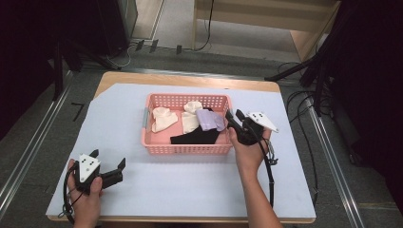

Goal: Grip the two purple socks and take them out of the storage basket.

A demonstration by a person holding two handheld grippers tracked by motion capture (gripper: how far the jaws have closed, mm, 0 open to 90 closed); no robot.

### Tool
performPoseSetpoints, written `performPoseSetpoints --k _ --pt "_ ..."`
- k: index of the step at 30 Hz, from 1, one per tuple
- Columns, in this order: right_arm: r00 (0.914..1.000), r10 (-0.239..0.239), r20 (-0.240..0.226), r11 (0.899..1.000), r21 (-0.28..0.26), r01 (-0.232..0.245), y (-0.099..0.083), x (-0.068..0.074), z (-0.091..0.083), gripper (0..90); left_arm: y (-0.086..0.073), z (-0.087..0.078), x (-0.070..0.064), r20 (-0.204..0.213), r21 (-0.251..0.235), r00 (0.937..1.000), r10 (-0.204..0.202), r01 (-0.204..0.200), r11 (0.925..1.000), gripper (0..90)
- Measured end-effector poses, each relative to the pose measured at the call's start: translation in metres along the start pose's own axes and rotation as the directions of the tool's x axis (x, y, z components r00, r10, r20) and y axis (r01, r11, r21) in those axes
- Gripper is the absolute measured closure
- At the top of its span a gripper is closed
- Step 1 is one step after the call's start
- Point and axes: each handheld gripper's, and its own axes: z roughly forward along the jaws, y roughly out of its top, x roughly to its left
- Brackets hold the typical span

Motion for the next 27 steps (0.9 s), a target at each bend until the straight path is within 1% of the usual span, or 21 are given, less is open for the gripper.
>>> performPoseSetpoints --k 5,6,9,10,12,13,14,16,18,20,21,22,24,25,27 --pt "0.9994 -0.028 -0.022 0.998 0.058 0.029 0.003 0.021 0.013 52.4 0.000 0.000 0.000 0.000 0.000 1.0000 0.000 0.000 1.0000 6.9" --pt "0.9992 -0.030 -0.026 0.997 0.076 0.032 0.003 0.026 0.016 52.3 0.000 0.000 0.000 0.000 -0.001 1.0000 0.000 0.000 1.0000 6.9" --pt "0.9979 -0.051 -0.040 0.990 0.133 0.056 0.001 0.037 0.027 51.6 0.000 0.000 0.000 0.001 0.000 1.0000 0.000 0.000 1.0000 6.9" --pt "0.9976 -0.056 -0.041 0.986 0.158 0.062 0.001 0.040 0.030 51.4 0.000 0.000 0.000 0.002 0.000 1.0000 0.000 0.000 1.0000 7.0" --pt "0.9971 -0.062 -0.045 0.981 0.183 0.069 -0.001 0.046 0.037 50.0 0.000 0.000 0.000 0.003 0.001 1.0000 -0.003 0.003 1.0000 7.0" --pt "0.9964 -0.069 -0.049 0.977 0.198 0.077 -0.002 0.048 0.040 49.4 0.000 0.000 0.000 0.004 -0.001 1.0000 -0.004 0.004 1.0000 7.0" --pt "0.9967 -0.065 -0.049 0.974 0.216 0.074 -0.004 0.050 0.044 49.3 0.000 0.000 0.000 0.004 -0.001 1.0000 -0.004 0.004 1.0000 6.9" --pt "0.9965 -0.071 -0.044 0.967 0.241 0.080 -0.006 0.053 0.049 48.7 0.000 0.000 0.000 0.004 0.000 1.0000 -0.005 0.005 1.0000 6.9" --pt "0.9977 -0.056 -0.037 0.955 0.290 0.064 -0.007 0.055 0.053 48.6 0.000 0.000 0.000 0.005 -0.001 1.0000 -0.005 0.005 1.0000 6.9" --pt "0.9988 -0.018 -0.045 0.946 0.324 0.032 -0.008 0.057 0.057 47.7 0.000 0.000 0.000 0.006 -0.001 1.0000 -0.006 0.006 1.0000 7.0" --pt "0.9988 -0.002 -0.049 0.939 0.345 0.019 -0.009 0.057 0.059 47.4 0.000 0.000 0.000 0.006 0.000 1.0000 -0.005 0.005 1.0000 6.9" --pt "0.9988 0.009 -0.048 0.930 0.368 0.010 -0.009 0.057 0.061 47.4 0.000 0.000 0.000 0.006 0.001 1.0000 -0.006 0.006 1.0000 6.9" --pt "0.9989 0.029 -0.037 0.905 0.426 -0.010 -0.011 0.057 0.064 47.6 0.000 0.000 0.000 0.006 0.000 1.0000 -0.006 0.006 1.0000 6.9" --pt "0.9991 0.029 -0.029 0.892 0.451 -0.013 -0.012 0.058 0.065 48.1 0.000 0.000 0.000 0.006 0.000 1.0000 -0.006 0.006 1.0000 6.9" --pt "0.9997 0.019 -0.017 0.881 0.474 -0.009 -0.013 0.058 0.066 52.4 0.000 0.000 0.000 0.006 0.000 1.0000 -0.005 0.005 1.0000 6.9"
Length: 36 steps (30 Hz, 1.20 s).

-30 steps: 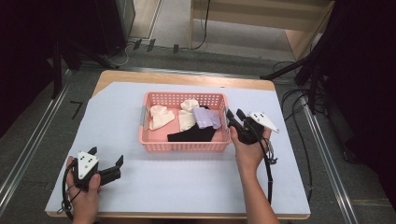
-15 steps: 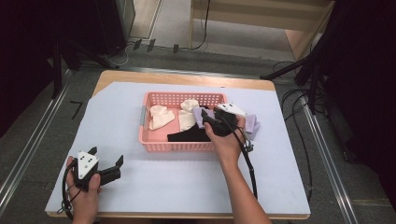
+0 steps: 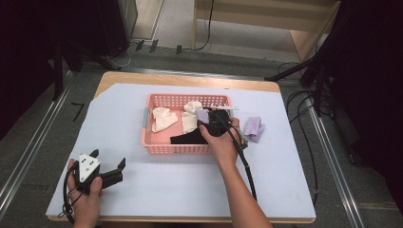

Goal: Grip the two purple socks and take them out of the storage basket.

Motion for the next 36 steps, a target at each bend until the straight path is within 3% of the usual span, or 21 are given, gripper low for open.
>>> performPoseSetpoints --k 3,4,7,13,16,21,25,32,36 --pt "1.0000 0.007 -0.004 1.000 0.019 -0.007 -0.001 -0.002 0.001 65.4 0.000 0.000 0.000 0.000 0.000 1.0000 0.001 -0.001 1.0000 6.9" --pt "0.9998 0.013 -0.015 0.999 0.029 -0.013 0.000 -0.004 0.001 74.1 0.000 0.000 0.000 0.000 -0.001 1.0000 -0.001 0.001 1.0000 6.9" --pt "0.9998 0.008 -0.021 1.000 0.031 -0.008 0.000 -0.007 -0.001 84.7 0.000 0.000 0.000 0.000 0.000 1.0000 0.001 -0.001 1.0000 6.9" --pt "0.9987 -0.045 0.022 0.995 -0.088 0.047 -0.002 -0.012 -0.011 88.4 0.000 0.000 0.000 0.000 0.000 1.0000 -0.001 0.001 1.0000 6.9" --pt "0.9980 -0.056 0.030 0.986 -0.155 0.060 -0.003 -0.015 -0.020 88.7 0.000 0.000 0.000 0.000 0.003 1.0000 0.001 -0.001 1.0000 6.9" --pt "0.9966 -0.081 0.018 0.964 -0.253 0.082 0.000 -0.016 -0.034 88.8 0.000 0.000 0.000 -0.002 0.003 1.0000 0.003 -0.003 1.0000 7.0" --pt "0.9950 -0.100 0.009 0.940 -0.328 0.097 0.002 -0.015 -0.046 88.9 0.000 0.000 0.000 -0.003 0.002 1.0000 0.005 -0.005 1.0000 6.9" --pt "0.9920 -0.126 0.011 0.899 -0.421 0.119 0.004 -0.014 -0.059 88.9 0.000 0.000 0.000 -0.003 0.002 1.0000 0.003 -0.003 1.0000 7.0" --pt "0.9933 -0.115 0.005 0.883 -0.458 0.104 0.007 -0.017 -0.066 88.9 0.000 0.000 0.000 -0.002 0.002 1.0000 0.002 -0.002 1.0000 6.9"
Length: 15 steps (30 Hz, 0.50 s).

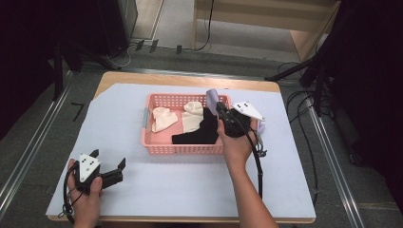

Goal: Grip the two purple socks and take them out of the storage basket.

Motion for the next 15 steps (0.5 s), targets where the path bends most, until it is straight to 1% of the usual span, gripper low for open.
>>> performPoseSetpoints --k 1,6,10,15 --pt "1.0000 0.004 0.003 1.000 -0.004 -0.004 0.002 0.000 -0.002 88.9 0.000 0.000 0.000 0.000 0.001 1.0000 0.001 -0.001 1.0000 6.9" --pt "0.9999 -0.008 0.010 0.998 -0.061 0.008 0.009 -0.005 -0.010 88.9 0.000 0.000 0.000 0.000 0.000 1.0000 0.000 0.000 1.0000 6.9" --pt "0.9996 -0.016 0.023 0.996 -0.085 0.018 0.015 -0.012 -0.018 88.8 0.000 0.000 0.000 0.000 0.000 1.0000 0.001 -0.001 1.0000 6.9" --pt "0.9989 0.000 0.047 0.994 -0.108 0.005 0.022 -0.024 -0.028 88.9 0.000 0.000 0.000 -0.001 0.000 1.0000 0.002 -0.002 1.0000 7.0"
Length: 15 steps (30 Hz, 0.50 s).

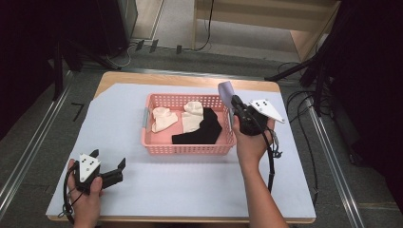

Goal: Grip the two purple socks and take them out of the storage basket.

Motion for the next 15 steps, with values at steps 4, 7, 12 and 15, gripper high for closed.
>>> performPoseSetpoints --k 4,7,12,15 --pt "0.9995 0.008 0.032 1.000 -0.010 -0.008 0.001 -0.015 -0.007 88.8 0.000 0.000 0.000 -0.001 -0.001 1.0000 0.000 0.000 1.0000 6.9" --pt "0.9982 0.015 0.058 1.000 -0.010 -0.015 -0.001 -0.026 -0.011 88.8 0.000 0.000 0.000 -0.001 -0.001 1.0000 0.001 -0.001 1.0000 6.9" --pt "0.9945 0.040 0.097 0.999 0.000 -0.040 -0.009 -0.046 -0.018 88.8 0.000 0.000 0.000 0.000 0.002 1.0000 0.005 -0.005 1.0000 6.9" --pt "0.9922 0.041 0.117 0.999 0.010 -0.043 -0.014 -0.055 -0.021 88.8 0.000 0.000 0.000 -0.001 0.003 1.0000 0.006 -0.006 1.0000 7.0"
